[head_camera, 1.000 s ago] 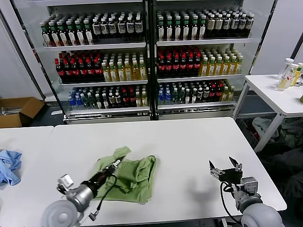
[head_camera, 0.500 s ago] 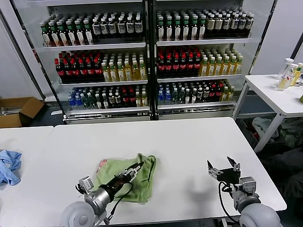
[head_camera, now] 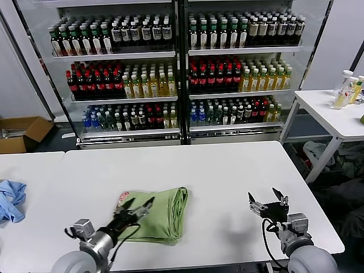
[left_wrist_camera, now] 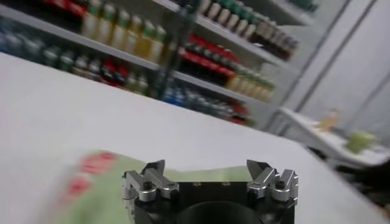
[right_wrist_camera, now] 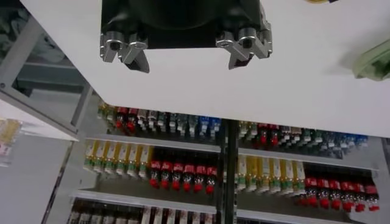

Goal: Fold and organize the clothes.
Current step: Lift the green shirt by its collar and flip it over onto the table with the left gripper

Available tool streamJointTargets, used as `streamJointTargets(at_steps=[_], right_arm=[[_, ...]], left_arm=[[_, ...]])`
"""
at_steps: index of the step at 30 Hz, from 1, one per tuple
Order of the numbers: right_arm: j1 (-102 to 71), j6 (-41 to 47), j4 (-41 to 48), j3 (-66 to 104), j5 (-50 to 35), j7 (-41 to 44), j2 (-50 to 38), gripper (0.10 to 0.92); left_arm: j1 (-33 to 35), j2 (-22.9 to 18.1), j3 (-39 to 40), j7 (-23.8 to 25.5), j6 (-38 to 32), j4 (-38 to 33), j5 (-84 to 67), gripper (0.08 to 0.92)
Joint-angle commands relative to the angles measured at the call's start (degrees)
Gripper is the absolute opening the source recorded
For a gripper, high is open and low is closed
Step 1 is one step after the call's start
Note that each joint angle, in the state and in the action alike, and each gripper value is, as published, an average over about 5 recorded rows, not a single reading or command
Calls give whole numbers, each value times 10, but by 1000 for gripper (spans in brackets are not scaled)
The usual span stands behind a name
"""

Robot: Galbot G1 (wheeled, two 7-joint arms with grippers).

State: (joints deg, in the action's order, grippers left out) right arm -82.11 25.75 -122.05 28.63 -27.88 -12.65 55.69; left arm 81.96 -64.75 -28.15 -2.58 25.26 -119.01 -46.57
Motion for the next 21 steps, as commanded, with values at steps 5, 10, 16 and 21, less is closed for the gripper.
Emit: streamJointTargets(at_steps=[5,10,16,21], right_arm=[[-14,0,-10,9,2,-1,0,823],[-22,-1,-19,14,7,0,0,823],[-27,-1,-25,20,8,0,0,823],[-28,-1,-28,24,7,-1,-1,823]], left_arm=[[-12,1,-32,-36,-24,111,89,823],[-31,-9,-32,-37,-8,122,52,823],[-32,-14,-36,-33,19,119,-39,822],[-25,-19,-39,-19,30,113,-98,817]])
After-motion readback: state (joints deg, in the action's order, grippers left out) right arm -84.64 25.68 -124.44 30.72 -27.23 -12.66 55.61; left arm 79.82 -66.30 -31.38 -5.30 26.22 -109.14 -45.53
